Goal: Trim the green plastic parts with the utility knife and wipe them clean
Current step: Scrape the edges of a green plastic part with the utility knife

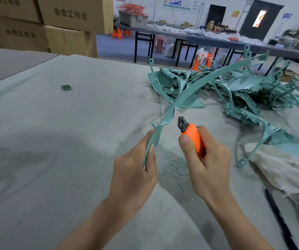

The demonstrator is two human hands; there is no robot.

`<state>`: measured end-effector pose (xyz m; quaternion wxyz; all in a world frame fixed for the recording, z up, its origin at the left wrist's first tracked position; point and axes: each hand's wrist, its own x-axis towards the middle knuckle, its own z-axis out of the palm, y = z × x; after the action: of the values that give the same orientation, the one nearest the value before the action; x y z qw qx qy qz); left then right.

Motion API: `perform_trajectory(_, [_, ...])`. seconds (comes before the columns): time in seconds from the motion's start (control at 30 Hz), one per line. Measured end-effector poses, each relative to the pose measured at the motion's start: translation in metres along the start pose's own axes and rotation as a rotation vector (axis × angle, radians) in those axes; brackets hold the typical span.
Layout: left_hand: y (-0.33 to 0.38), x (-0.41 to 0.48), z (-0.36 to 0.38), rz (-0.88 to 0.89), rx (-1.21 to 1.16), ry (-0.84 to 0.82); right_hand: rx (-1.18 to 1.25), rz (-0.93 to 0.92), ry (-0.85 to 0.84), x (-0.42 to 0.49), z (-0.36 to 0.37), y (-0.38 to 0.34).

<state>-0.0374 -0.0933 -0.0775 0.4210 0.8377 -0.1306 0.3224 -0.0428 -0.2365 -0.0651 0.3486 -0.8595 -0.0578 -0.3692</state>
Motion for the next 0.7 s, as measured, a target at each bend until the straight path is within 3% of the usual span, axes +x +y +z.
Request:
perform_trajectory(0.17, [-0.001, 0.001, 0.0, -0.029, 0.038, 0.003, 0.165, -0.004, 0.073, 0.001, -0.002, -0.002])
perform_trajectory(0.27, [-0.003, 0.001, 0.001, -0.041, 0.031, 0.013, 0.355, 0.123, 0.078, 0.003, -0.001, -0.004])
perform_trajectory(0.43, [-0.006, 0.0, 0.004, -0.038, -0.019, -0.017, 0.642, 0.372, -0.035, 0.007, -0.005, -0.006])
perform_trajectory(0.7, [-0.013, -0.003, 0.009, -0.033, -0.15, -0.001, 0.717, 0.353, -0.175, 0.006, -0.002, -0.011])
